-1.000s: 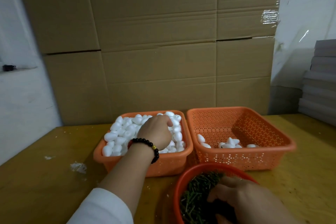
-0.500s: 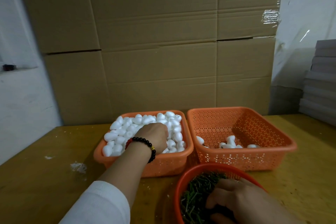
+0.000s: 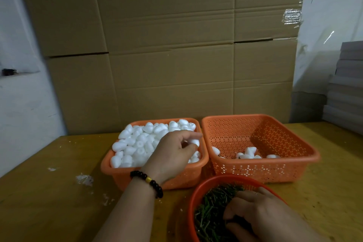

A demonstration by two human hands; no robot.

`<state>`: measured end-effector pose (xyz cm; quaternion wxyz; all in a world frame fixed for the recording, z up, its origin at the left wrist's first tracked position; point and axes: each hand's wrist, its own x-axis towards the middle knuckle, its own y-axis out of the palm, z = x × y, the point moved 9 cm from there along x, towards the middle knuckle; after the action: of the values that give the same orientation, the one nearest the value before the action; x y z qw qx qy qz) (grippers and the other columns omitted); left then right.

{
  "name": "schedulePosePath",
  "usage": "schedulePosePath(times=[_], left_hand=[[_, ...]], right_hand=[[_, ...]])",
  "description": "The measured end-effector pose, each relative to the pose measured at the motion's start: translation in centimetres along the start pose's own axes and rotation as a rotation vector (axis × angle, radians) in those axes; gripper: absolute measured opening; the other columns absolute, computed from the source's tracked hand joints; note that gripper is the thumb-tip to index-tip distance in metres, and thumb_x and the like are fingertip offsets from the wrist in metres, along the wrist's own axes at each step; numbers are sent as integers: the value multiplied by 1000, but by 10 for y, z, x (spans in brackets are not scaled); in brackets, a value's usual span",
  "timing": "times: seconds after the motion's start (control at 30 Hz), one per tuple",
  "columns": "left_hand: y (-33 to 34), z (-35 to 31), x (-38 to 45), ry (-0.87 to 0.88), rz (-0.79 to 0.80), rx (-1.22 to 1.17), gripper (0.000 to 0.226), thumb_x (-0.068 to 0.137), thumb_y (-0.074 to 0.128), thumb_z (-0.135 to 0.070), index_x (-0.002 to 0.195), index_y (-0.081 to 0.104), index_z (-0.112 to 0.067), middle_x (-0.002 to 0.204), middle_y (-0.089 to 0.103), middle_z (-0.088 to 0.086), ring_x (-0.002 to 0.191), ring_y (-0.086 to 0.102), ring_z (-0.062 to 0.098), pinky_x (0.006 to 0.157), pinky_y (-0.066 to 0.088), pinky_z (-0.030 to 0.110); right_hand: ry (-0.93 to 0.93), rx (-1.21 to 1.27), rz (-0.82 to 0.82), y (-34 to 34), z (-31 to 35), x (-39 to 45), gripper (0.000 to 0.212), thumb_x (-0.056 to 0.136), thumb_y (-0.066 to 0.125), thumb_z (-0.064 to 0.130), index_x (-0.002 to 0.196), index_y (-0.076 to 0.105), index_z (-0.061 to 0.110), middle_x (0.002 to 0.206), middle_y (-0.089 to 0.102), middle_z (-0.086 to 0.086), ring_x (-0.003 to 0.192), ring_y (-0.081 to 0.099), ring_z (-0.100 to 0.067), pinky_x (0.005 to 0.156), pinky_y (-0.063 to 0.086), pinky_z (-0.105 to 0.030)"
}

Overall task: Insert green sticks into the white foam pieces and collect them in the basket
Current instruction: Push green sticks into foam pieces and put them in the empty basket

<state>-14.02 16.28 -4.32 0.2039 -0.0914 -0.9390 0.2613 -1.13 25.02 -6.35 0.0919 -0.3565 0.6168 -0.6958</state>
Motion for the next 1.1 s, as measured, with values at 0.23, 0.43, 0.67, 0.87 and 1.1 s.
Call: schedulePosePath(times=[0.23, 0.43, 0.67, 0.87, 1.1], left_hand=[[39, -18, -16, -177, 231, -787, 19, 98, 48, -5, 113, 59, 0, 98, 63, 19, 79, 64, 19, 68, 56, 27], [49, -24, -20, -289, 276, -1100, 19, 97, 48, -8, 111, 53, 3, 102, 63, 28, 67, 66, 22, 55, 57, 28], [63, -20, -26, -412, 258, -1328, 19, 92, 51, -4, 106, 63, -2, 94, 67, 25, 63, 66, 23, 53, 57, 29], [69, -22, -32, -509, 321, -1457, 35, 77, 54, 8, 111, 62, 6, 110, 64, 30, 71, 71, 27, 58, 60, 30], [76, -15, -34, -598, 312, -1500, 55, 74, 62, 0, 127, 50, 14, 98, 67, 26, 66, 70, 23, 50, 57, 26]], right_hand=[[120, 111, -16, 7, -37, -18, 18, 70, 51, 58, 66, 61, 44, 64, 55, 30, 62, 52, 15, 60, 44, -8], [166, 195, 0, 9, -49, -22, 40, 75, 39, 67, 83, 67, 39, 81, 61, 26, 82, 54, 10, 86, 40, -13], [117, 192, -156, -4, -47, -26, 16, 65, 78, 33, 73, 66, 37, 74, 59, 22, 66, 59, 2, 60, 53, -20], [121, 313, -362, -19, -53, -32, 26, 66, 78, 17, 84, 69, 35, 88, 61, 20, 79, 59, 8, 67, 46, -8], [162, 349, -603, -34, -60, -42, 23, 75, 68, 12, 94, 75, 21, 93, 67, 10, 86, 63, 3, 76, 50, -13]])
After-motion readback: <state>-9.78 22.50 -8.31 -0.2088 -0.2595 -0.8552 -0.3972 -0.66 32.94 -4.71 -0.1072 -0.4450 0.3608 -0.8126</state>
